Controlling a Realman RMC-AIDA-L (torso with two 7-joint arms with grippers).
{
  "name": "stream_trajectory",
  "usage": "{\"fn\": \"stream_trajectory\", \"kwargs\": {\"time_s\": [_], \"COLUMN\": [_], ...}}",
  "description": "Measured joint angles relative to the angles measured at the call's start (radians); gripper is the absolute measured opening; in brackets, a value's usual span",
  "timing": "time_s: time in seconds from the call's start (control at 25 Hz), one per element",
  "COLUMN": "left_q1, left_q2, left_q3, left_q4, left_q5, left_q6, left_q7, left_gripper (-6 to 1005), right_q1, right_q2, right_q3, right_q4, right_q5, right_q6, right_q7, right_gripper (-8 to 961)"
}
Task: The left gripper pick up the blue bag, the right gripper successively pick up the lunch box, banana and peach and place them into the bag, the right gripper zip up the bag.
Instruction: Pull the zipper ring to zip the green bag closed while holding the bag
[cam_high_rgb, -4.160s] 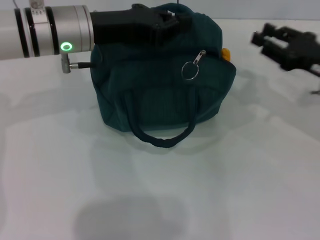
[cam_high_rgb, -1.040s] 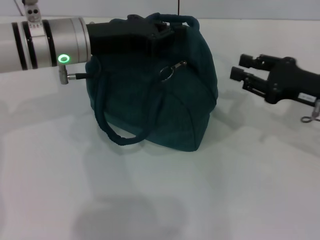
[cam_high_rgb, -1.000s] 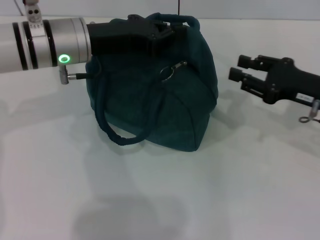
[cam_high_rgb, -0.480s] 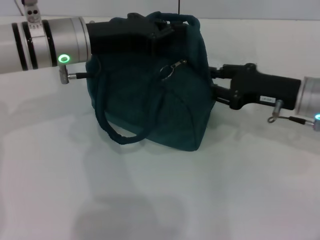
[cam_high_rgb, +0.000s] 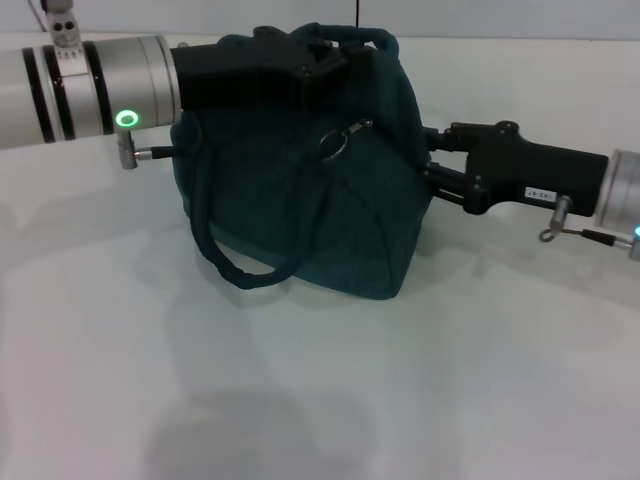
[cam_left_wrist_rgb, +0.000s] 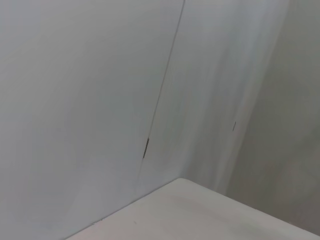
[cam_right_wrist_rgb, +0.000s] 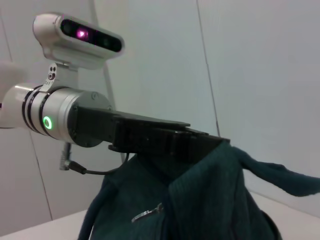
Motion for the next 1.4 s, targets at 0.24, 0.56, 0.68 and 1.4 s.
{"fn": "stream_trajectory", "kwargs": {"time_s": [0.24,0.56,0.68,1.4], "left_q1": [-0.008,0.0,-0.001,0.0], "left_q2": [-0.001,0.0,-0.001,-0.004], "left_q3": [0.0,0.0,0.0,0.0], "left_q4": [0.0,0.0,-0.001,-0.028], "left_q5": [0.0,-0.007,-0.007,-0.007], "left_q6": [0.0,0.0,0.0,0.0], "left_q7": [0.015,0.03,0.035,0.077], "left_gripper": [27,26,25,22], "right_q1": [0.025,0.02,0.016,-0.064], "right_q2": [0.008,0.008,0.008,-0.01], "right_q3": [-0.048,-0.051,-0.051,-0.093], "right_q4": [0.01,0.028,0.032,0.098], "right_q5": [0.009,0.062,0.084,0.38], "right_q6": [0.045,0.047,0.057,0.043], "right_q7": [0.006,-0.003,-0.007,-0.147], "right_gripper": [330,237,194,110]}}
